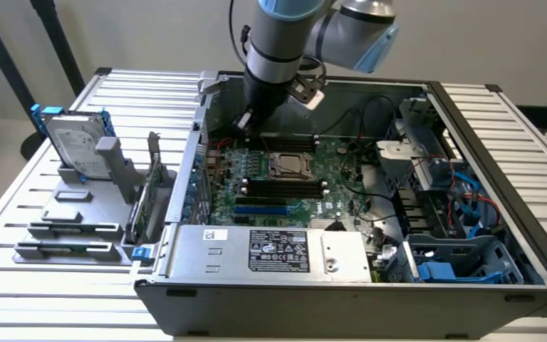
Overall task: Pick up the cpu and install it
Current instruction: 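Install the first cpu locking lever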
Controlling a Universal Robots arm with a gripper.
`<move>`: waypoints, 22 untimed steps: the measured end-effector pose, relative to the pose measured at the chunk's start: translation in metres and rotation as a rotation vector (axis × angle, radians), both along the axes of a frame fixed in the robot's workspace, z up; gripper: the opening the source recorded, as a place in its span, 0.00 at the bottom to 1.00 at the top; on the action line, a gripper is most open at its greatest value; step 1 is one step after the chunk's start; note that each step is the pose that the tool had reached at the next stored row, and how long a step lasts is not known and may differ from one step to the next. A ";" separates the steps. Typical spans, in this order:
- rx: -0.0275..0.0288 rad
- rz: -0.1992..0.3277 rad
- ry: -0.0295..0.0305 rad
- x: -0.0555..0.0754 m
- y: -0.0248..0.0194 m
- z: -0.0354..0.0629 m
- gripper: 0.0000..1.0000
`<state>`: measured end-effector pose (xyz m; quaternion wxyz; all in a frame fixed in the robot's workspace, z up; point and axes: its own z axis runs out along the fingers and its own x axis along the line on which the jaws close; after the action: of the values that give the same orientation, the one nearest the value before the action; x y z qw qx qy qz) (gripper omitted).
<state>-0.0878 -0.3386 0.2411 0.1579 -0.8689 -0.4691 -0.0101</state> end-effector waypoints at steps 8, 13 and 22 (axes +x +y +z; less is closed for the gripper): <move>0.0132 -0.041 -0.0109 -0.001 0.0000 0.0038 0.11; 0.0131 -0.074 -0.0152 -0.001 0.0000 0.0086 0.11; 0.0017 -0.089 -0.0169 0.016 0.0000 0.0006 0.11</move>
<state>-0.0714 -0.3386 0.2417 0.1540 -0.8887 -0.4312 -0.0248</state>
